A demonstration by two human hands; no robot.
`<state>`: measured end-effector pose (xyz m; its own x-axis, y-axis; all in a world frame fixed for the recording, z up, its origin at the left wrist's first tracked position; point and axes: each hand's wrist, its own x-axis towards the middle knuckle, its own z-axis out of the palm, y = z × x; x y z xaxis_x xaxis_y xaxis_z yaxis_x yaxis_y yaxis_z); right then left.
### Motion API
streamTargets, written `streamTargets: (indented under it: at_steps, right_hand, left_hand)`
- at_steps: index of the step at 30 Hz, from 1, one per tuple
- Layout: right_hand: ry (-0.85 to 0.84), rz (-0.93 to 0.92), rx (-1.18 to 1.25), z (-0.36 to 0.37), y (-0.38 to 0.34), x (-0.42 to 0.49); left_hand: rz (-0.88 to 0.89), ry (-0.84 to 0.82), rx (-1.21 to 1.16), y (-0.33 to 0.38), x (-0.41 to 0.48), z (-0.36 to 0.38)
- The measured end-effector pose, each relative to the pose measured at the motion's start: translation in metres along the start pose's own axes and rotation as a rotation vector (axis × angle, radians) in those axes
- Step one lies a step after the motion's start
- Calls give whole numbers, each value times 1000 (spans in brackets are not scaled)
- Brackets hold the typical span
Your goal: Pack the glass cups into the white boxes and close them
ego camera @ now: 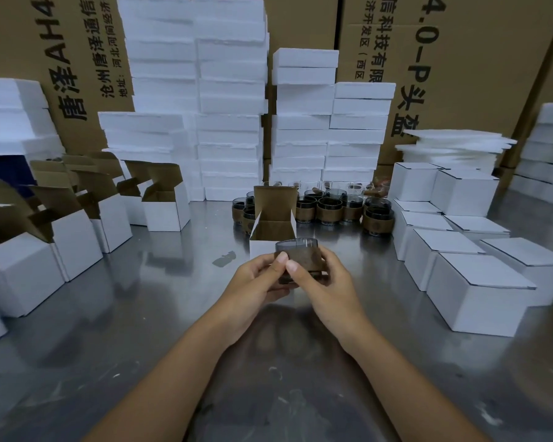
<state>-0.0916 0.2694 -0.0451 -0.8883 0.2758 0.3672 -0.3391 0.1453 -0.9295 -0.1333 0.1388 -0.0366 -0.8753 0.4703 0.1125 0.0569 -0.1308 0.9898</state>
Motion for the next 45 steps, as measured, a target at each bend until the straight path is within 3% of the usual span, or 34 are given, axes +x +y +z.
streamTargets:
  at_steps: [17, 24, 28, 33, 38, 45]
  right_hand:
    - [134, 297, 315, -6, -6, 11]
    - [157, 300, 312, -6, -6, 11]
    - [193, 147, 204, -4, -3, 8]
    - [269, -163, -165, -1, 4, 0]
    - [241, -276, -410, -3, 9, -1]
    - [262, -385, -554, -3, 7, -3]
  left_hand:
    - [48, -17, -31, 2, 0, -2]
    - [45, -36, -50, 1, 0, -2]
    - [10, -29, -65, 1, 1, -2]
    - [-9, -27, -82, 0, 3, -1]
    - [-26, -79, -79, 1, 0, 0]
    - [-53, -137, -159, 4, -2, 2]
